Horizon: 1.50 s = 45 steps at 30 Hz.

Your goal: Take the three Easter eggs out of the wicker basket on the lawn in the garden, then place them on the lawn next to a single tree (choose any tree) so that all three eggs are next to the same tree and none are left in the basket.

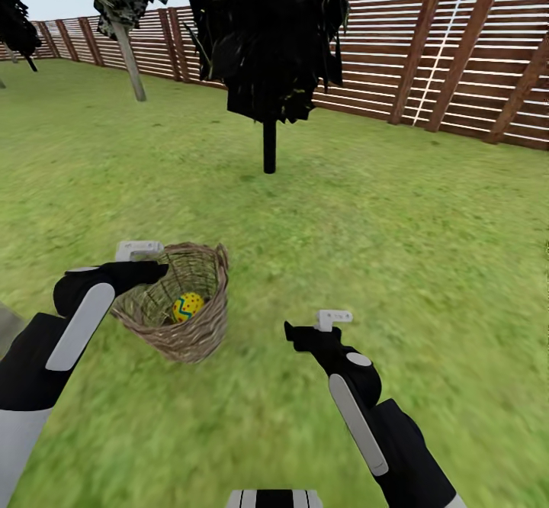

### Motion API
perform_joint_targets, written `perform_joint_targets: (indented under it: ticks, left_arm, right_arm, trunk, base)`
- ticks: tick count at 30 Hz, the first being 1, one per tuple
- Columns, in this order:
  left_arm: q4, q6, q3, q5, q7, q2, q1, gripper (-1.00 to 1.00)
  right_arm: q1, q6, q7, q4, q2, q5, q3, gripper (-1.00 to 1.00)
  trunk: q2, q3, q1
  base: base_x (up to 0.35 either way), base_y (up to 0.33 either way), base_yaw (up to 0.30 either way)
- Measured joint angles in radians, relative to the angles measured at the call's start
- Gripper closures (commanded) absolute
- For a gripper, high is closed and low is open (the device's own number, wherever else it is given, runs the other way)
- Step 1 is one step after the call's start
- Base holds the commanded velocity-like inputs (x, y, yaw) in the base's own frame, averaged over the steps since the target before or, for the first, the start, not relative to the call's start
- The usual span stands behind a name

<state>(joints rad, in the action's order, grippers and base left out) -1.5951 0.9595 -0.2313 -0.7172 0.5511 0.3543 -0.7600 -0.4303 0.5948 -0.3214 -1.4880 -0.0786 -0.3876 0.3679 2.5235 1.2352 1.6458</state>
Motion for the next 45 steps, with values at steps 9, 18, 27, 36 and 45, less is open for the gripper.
perform_joint_targets:
  ticks: [9,18,27,36,45]
  left_arm:
    - [0.004,0.006,0.000,-0.004,-0.001,-0.001,0.000,-1.00]
    - [0.027,0.025,0.017,-0.007,-0.003,-0.001,0.000,-1.00]
    - [0.034,0.037,0.025,-0.010,-0.003,0.000,0.000,-1.00]
    - [0.037,0.086,0.049,-0.013,-0.006,0.000,0.000,-1.00]
    - [0.036,0.086,0.052,-0.014,-0.008,0.001,0.000,-1.00]
  right_arm:
    - [0.000,0.003,-0.002,0.000,0.003,0.000,-0.001,-1.00]
    - [0.000,0.006,-0.070,0.000,0.002,-0.001,-0.001,-1.00]
    - [0.000,0.006,-0.090,0.001,0.002,-0.002,-0.002,-1.00]
    - [-0.001,0.006,-0.095,0.018,0.002,-0.002,-0.006,-1.00]
    - [-0.003,0.006,-0.095,0.054,0.000,-0.002,-0.039,-1.00]
  trunk:
    - [0.000,0.000,0.000]
    - [0.000,0.000,0.000]
    - [0.000,0.000,0.000]
    - [0.000,0.000,0.000]
    - [0.000,0.000,0.000]
  base:
    - [0.056,0.000,-0.021]
    - [0.206,0.000,-0.002]
    - [0.057,0.000,0.000]
    - [0.131,0.000,0.000]
    - [0.019,0.000,0.000]
